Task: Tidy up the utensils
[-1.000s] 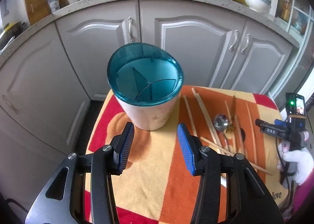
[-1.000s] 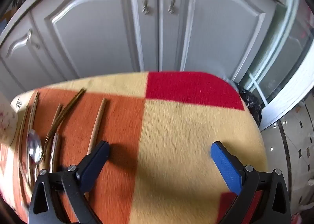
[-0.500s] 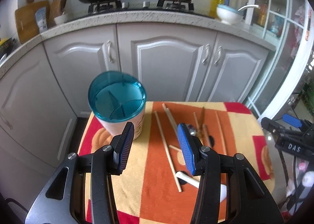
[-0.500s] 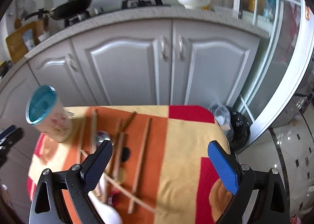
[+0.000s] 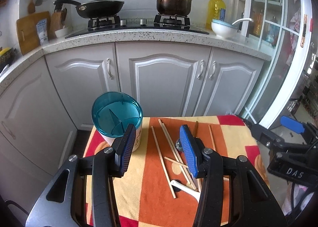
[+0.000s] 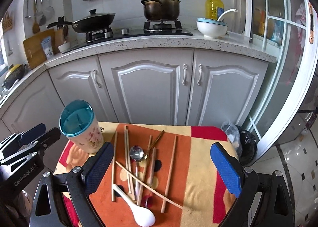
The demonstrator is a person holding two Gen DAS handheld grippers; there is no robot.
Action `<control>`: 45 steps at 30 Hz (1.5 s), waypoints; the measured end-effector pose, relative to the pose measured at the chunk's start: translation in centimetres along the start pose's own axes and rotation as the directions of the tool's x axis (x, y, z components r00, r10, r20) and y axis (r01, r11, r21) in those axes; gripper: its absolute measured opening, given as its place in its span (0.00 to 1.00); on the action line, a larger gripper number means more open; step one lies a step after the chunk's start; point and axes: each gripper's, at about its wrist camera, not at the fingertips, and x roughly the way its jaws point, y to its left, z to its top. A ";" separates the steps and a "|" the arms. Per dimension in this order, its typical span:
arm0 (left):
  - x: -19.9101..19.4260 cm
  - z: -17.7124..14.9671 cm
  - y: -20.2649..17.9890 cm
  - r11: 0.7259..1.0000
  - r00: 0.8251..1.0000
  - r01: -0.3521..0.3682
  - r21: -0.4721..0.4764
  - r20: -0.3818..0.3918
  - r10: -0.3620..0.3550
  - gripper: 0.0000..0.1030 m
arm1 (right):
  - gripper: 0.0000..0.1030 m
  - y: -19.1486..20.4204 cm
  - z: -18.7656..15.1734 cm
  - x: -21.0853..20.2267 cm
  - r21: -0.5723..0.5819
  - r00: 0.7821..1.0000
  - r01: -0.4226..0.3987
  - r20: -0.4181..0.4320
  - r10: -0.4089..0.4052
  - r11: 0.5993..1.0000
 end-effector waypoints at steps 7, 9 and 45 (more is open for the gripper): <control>-0.2 0.0 -0.3 1.000 1.000 0.000 0.005 0.006 0.000 0.44 | 0.94 0.4 0.0 -0.4 -0.011 1.000 -0.004 -0.002 0.004 1.000; -0.2 0.1 -0.3 1.000 1.000 0.001 0.004 0.008 -0.001 0.44 | 0.94 0.3 0.1 -0.4 -0.010 1.000 -0.004 -0.003 0.004 1.000; 0.4 -0.6 -0.1 1.000 1.000 0.018 -0.008 -0.009 -0.018 0.44 | 0.94 0.9 0.2 0.8 -0.028 0.999 -0.002 -0.044 0.001 1.000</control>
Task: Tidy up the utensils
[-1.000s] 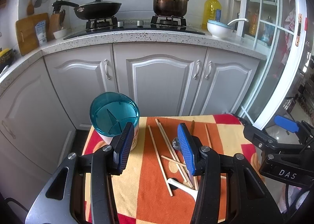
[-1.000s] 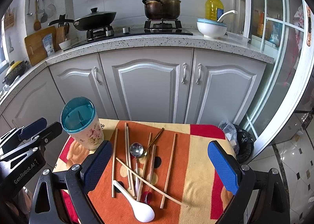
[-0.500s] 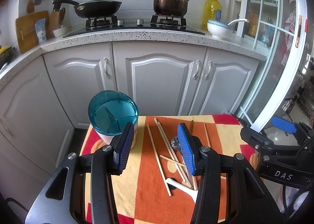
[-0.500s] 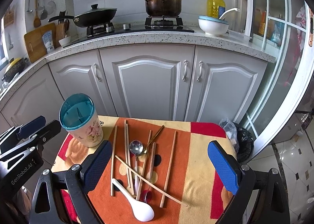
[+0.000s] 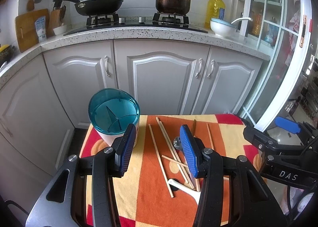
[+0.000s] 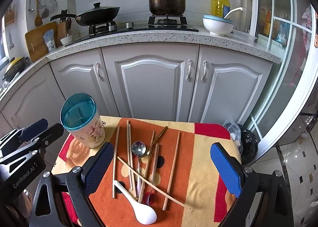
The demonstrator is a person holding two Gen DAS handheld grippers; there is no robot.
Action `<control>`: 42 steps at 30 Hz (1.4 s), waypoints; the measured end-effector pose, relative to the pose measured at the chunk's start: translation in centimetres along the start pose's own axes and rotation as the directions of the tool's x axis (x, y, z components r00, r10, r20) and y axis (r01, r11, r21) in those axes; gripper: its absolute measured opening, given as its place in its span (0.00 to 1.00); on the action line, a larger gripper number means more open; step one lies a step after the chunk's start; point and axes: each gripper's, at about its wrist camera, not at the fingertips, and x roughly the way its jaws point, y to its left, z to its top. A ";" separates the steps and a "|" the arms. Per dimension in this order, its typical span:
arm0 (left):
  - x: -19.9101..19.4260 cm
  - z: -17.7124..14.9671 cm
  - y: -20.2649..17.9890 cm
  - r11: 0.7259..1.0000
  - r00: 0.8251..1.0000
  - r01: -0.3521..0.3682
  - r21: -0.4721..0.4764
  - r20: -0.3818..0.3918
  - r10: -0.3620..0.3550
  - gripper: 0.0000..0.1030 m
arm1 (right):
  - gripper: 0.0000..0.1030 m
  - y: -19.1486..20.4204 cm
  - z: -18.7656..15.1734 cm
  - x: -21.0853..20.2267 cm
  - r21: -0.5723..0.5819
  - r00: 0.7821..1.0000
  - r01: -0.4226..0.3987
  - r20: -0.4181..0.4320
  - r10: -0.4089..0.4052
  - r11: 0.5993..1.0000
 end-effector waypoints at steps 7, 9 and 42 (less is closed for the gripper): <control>0.2 -0.2 0.0 1.000 1.000 -0.001 -0.004 -0.008 0.001 0.44 | 0.94 -0.2 -0.1 0.1 0.004 1.000 0.003 -0.006 -0.003 1.000; 0.3 -0.2 0.1 1.000 1.000 -0.001 -0.006 -0.010 0.001 0.44 | 0.94 -0.2 -0.1 0.2 0.004 1.000 0.003 -0.009 -0.003 1.000; 1.1 -0.4 0.7 1.000 0.999 0.011 -0.026 -0.052 -0.013 0.44 | 0.94 -0.3 -0.8 1.1 -0.007 0.999 0.004 -0.045 -0.004 1.000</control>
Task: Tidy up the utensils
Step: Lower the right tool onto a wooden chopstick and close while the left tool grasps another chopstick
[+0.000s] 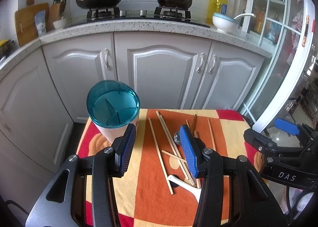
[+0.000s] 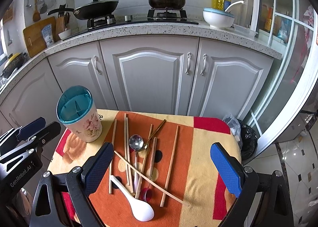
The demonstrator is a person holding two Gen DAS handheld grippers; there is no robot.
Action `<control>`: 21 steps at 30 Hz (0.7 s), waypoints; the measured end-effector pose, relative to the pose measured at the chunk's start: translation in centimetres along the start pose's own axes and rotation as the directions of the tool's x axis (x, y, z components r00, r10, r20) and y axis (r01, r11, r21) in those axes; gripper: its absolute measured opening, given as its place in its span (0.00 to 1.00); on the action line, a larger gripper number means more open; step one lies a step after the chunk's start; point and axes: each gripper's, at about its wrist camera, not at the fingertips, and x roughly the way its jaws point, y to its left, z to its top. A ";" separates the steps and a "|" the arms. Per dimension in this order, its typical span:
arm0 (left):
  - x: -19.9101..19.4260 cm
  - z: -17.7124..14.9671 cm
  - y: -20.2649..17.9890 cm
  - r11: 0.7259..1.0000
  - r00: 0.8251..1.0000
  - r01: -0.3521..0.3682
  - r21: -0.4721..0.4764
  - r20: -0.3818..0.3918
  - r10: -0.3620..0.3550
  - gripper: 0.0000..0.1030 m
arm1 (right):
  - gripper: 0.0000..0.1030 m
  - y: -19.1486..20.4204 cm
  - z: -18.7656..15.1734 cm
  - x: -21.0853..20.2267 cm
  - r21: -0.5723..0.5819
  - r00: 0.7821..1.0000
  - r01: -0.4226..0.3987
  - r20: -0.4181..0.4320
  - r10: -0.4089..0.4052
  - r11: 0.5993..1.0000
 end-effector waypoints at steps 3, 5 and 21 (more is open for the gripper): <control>0.7 -0.2 1.2 1.000 1.000 0.005 -0.018 -0.029 -0.005 0.44 | 0.94 -0.2 -0.3 0.6 -0.009 1.000 -0.018 -0.021 0.018 1.000; 1.4 -0.6 2.1 1.000 0.999 -0.002 -0.024 -0.052 0.001 0.44 | 0.94 -0.4 -0.9 1.3 -0.015 0.998 -0.039 -0.041 0.038 0.999; 8.9 -4.9 4.8 0.996 0.953 0.031 -0.087 -0.297 -0.055 0.44 | 0.43 2.9 -4.6 13.5 -0.142 0.895 -0.349 -0.342 0.285 0.926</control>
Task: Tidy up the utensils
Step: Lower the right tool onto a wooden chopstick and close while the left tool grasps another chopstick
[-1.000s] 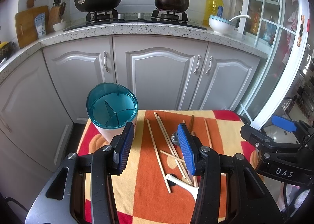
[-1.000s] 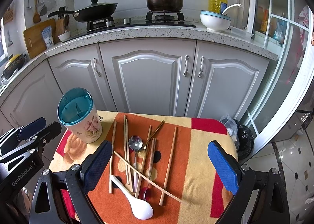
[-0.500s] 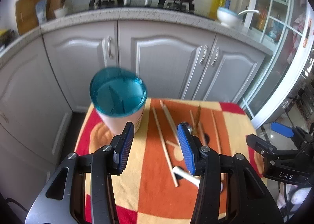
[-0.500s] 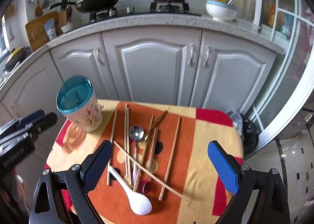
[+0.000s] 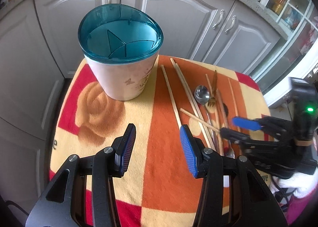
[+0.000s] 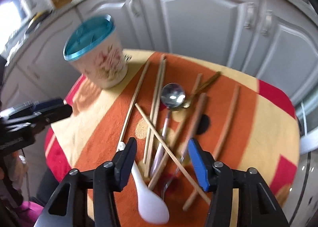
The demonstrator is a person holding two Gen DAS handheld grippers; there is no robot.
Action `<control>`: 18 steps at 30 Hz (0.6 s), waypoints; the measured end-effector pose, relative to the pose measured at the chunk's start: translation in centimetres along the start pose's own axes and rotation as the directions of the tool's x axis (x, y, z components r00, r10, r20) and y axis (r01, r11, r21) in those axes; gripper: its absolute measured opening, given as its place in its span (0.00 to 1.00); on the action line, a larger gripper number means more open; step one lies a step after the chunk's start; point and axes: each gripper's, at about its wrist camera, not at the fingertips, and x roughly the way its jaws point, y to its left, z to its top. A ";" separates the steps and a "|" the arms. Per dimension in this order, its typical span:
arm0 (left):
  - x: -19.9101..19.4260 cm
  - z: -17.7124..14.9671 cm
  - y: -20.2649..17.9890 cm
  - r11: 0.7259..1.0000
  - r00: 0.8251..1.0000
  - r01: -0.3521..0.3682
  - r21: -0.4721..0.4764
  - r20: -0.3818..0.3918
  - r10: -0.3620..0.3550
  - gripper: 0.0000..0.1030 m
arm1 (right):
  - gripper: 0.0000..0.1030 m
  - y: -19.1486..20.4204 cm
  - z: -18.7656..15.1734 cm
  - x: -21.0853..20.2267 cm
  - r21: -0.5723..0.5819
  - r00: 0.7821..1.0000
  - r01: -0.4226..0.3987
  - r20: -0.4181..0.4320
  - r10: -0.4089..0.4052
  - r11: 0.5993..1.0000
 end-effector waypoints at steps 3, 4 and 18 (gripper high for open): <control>1.0 0.5 0.1 1.000 1.000 0.017 0.001 -0.023 -0.017 0.44 | 0.37 0.6 0.8 2.8 -0.046 0.997 -0.045 -0.064 0.042 0.998; 1.4 0.7 0.0 1.000 0.999 0.018 0.002 -0.031 -0.018 0.44 | 0.33 1.0 1.0 3.8 -0.075 0.996 -0.041 -0.086 0.035 0.996; 10.0 1.7 -2.5 0.998 0.982 0.055 0.041 -0.183 -0.047 0.16 | 0.06 -5.1 0.7 3.2 0.073 0.990 -0.111 -0.080 0.117 0.991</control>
